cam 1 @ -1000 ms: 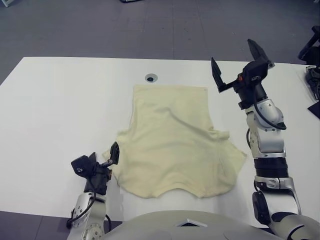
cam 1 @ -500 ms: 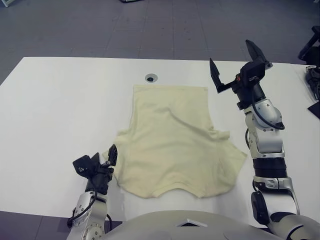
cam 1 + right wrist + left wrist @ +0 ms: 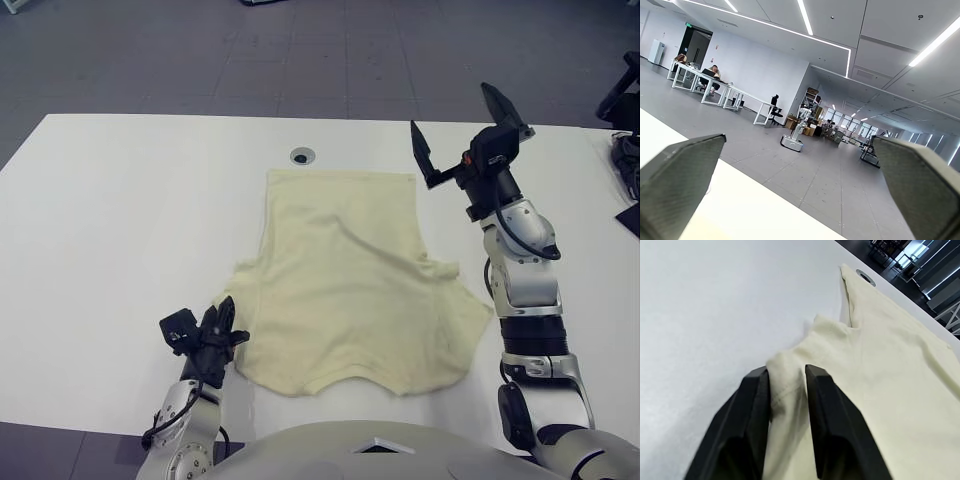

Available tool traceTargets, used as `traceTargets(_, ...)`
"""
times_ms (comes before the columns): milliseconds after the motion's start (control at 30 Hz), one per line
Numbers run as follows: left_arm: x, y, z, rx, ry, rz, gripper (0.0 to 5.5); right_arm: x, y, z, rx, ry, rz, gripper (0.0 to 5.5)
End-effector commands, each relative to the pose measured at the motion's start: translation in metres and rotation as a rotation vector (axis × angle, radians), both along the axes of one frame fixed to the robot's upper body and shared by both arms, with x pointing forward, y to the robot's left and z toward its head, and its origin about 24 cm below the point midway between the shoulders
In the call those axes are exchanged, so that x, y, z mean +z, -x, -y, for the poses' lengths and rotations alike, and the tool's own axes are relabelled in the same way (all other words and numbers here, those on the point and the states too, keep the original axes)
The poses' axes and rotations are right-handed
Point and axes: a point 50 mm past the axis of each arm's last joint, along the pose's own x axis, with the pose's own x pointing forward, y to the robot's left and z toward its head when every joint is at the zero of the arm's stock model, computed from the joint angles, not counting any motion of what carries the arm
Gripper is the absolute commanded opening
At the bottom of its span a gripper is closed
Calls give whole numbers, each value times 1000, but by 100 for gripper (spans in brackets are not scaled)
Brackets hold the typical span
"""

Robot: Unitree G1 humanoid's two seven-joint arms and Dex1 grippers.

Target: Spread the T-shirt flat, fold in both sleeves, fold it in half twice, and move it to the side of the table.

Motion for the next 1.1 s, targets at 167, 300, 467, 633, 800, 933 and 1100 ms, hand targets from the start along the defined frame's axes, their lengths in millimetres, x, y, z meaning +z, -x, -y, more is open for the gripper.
traceTargets(167,-2,3,-4,30,-29,-18,3,-5,1,-2,2,-2,-25,540)
traceTargets(300,0,3,-5,34,-49,-5,3,-7,1,-3,10,-1,-35,540)
traceTargets(467,4,2,-6,25,-91,25,3,-10,1,-6,20,4,-45,540)
traceTargets(633,12,0,-4,-23,-202,86,3,-11,0,-8,24,6,-52,540)
traceTargets(800,22,-6,2,-117,-345,165,3,-14,1,-10,34,3,-63,540)
traceTargets(933,23,-8,5,-184,-392,194,3,-18,2,-11,35,-1,-78,540)
traceTargets(1100,22,-11,12,-295,-398,199,3,-19,2,-13,38,-4,-85,540)
